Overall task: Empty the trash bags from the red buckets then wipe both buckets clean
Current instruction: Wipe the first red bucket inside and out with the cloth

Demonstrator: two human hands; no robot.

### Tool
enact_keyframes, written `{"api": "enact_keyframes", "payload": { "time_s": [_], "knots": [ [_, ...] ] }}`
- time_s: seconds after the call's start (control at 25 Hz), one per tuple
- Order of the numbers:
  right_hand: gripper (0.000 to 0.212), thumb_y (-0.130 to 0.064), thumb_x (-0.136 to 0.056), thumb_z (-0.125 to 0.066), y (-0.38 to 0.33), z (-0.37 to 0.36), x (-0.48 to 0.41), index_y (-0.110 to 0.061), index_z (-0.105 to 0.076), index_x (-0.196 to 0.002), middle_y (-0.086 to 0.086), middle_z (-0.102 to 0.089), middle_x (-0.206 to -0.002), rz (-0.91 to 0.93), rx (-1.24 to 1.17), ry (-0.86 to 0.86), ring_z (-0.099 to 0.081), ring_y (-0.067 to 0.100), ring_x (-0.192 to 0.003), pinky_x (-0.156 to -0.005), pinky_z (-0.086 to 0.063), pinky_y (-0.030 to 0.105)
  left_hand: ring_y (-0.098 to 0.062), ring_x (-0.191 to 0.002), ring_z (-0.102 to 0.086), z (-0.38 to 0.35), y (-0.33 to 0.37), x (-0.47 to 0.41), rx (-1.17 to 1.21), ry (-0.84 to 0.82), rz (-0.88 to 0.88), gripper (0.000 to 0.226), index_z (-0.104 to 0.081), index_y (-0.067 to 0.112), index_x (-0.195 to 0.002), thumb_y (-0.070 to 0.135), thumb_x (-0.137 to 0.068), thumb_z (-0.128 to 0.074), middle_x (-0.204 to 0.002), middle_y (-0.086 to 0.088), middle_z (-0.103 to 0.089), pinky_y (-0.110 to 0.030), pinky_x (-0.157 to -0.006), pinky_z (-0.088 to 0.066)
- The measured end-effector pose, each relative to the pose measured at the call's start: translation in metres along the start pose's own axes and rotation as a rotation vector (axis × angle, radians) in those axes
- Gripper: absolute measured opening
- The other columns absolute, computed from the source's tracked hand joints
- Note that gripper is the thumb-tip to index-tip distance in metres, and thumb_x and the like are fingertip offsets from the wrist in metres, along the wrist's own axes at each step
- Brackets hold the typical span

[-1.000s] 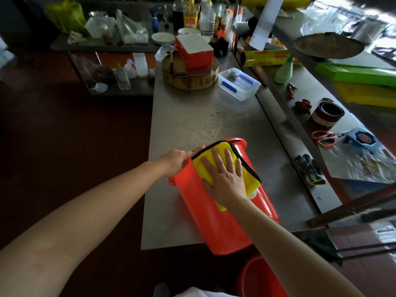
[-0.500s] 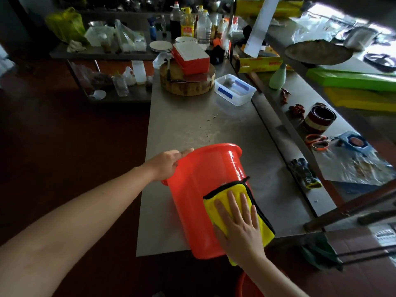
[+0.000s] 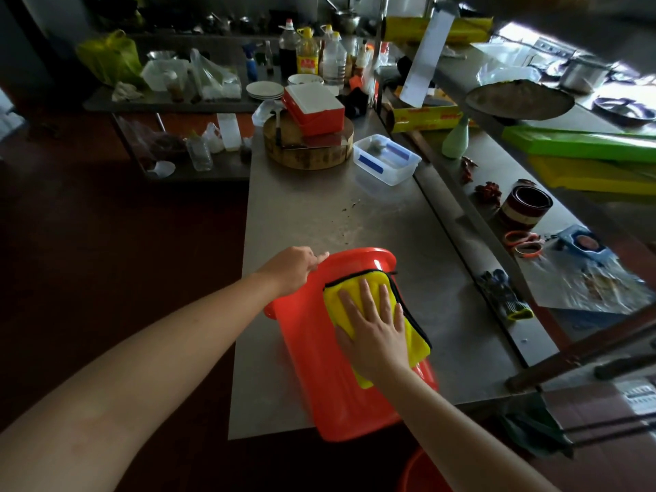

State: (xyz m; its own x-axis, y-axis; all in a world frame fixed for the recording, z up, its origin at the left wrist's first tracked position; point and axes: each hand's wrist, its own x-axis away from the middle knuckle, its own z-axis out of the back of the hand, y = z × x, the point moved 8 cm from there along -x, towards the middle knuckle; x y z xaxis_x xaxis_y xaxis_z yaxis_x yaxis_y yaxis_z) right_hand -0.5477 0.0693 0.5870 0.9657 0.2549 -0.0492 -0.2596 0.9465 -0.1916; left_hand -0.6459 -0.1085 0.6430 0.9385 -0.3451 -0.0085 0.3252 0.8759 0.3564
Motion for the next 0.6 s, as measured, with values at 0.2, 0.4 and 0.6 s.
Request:
{"api": "enact_keyframes", "payload": {
  "time_s": [0.2, 0.4, 0.6],
  "knots": [
    [0.070, -0.074, -0.093, -0.027, -0.013, 0.006, -0.048, -0.049, -0.010, -0.157, -0.005, 0.002, -0.170, -0.016, -0.011, -0.010, 0.011, 0.031, -0.155, -0.121, -0.009, 0.062, -0.027, -0.102, -0.059, -0.005, -0.012, 0.011, 0.019, -0.001, 0.056, 0.055, -0.044, 0.023, -0.149, 0.001, -0.100, -0.046, -0.114, -0.008, -0.060, -0.031, -0.086, -0.044],
    [0.068, -0.076, -0.096, -0.019, -0.004, -0.003, 0.002, -0.050, -0.004, -0.157, -0.008, 0.009, -0.169, 0.024, 0.021, 0.034, 0.016, 0.029, -0.154, -0.123, -0.010, 0.060, -0.026, -0.095, -0.062, -0.005, -0.017, 0.021, 0.030, 0.030, 0.025, 0.052, -0.046, 0.020, -0.148, 0.001, -0.100, -0.049, -0.107, -0.008, -0.063, -0.038, -0.088, -0.050],
    [0.068, -0.074, -0.097, -0.027, 0.018, -0.014, 0.082, -0.047, -0.014, -0.158, -0.007, 0.002, -0.170, 0.016, 0.043, 0.057, 0.009, 0.030, -0.156, -0.122, -0.016, 0.060, -0.023, -0.089, -0.062, -0.004, -0.021, 0.030, 0.045, 0.049, 0.023, 0.049, -0.043, 0.019, -0.149, 0.006, -0.103, -0.048, -0.103, -0.005, -0.062, -0.034, -0.082, -0.052]
  ]
}}
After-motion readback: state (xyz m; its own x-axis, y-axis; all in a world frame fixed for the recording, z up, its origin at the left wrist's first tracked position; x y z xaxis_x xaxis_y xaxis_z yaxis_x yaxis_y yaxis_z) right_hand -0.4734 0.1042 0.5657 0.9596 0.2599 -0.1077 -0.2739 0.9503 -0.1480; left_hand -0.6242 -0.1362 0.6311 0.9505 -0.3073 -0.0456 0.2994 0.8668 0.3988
